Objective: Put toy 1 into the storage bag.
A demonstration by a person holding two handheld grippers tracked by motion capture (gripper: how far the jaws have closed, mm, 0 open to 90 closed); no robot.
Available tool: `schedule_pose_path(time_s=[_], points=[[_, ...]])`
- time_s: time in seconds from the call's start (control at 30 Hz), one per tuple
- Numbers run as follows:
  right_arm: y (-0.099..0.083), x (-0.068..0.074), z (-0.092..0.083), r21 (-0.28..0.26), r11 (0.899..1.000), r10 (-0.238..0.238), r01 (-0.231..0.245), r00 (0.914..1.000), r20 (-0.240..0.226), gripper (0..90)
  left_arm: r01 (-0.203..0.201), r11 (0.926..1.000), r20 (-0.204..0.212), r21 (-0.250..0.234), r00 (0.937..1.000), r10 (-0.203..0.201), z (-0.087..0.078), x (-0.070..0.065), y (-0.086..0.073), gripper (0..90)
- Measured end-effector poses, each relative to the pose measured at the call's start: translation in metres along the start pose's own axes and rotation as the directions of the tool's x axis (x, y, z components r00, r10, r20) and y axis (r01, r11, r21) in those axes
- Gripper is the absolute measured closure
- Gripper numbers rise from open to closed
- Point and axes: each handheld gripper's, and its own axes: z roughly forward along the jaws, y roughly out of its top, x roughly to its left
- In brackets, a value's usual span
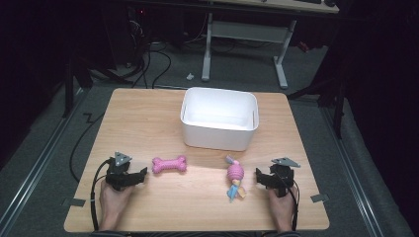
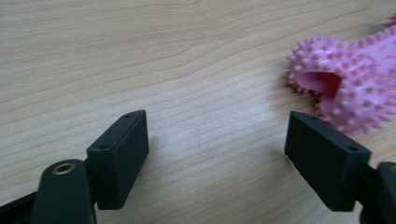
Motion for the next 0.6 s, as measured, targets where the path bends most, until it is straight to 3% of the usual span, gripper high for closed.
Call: schedule_pose_path(time_s=[0.33, 0.6], points=[[0.000, 0.000, 0.000, -0.002, 1.000, -0.003, 0.003, 1.0000, -0.002, 16.4, -0.028, 0.9990, 0.036, -0.034, 0.9989, 0.030, -0.013, -0.005, 0.000, 21.0], [0.000, 0.000, 0.000, -0.002, 1.000, -0.004, 0.004, 1.0000, -0.005, 16.4, -0.076, 0.9956, 0.082, -0.055, 0.9934, 0.080, -0.025, -0.018, 0.004, 19.3]])
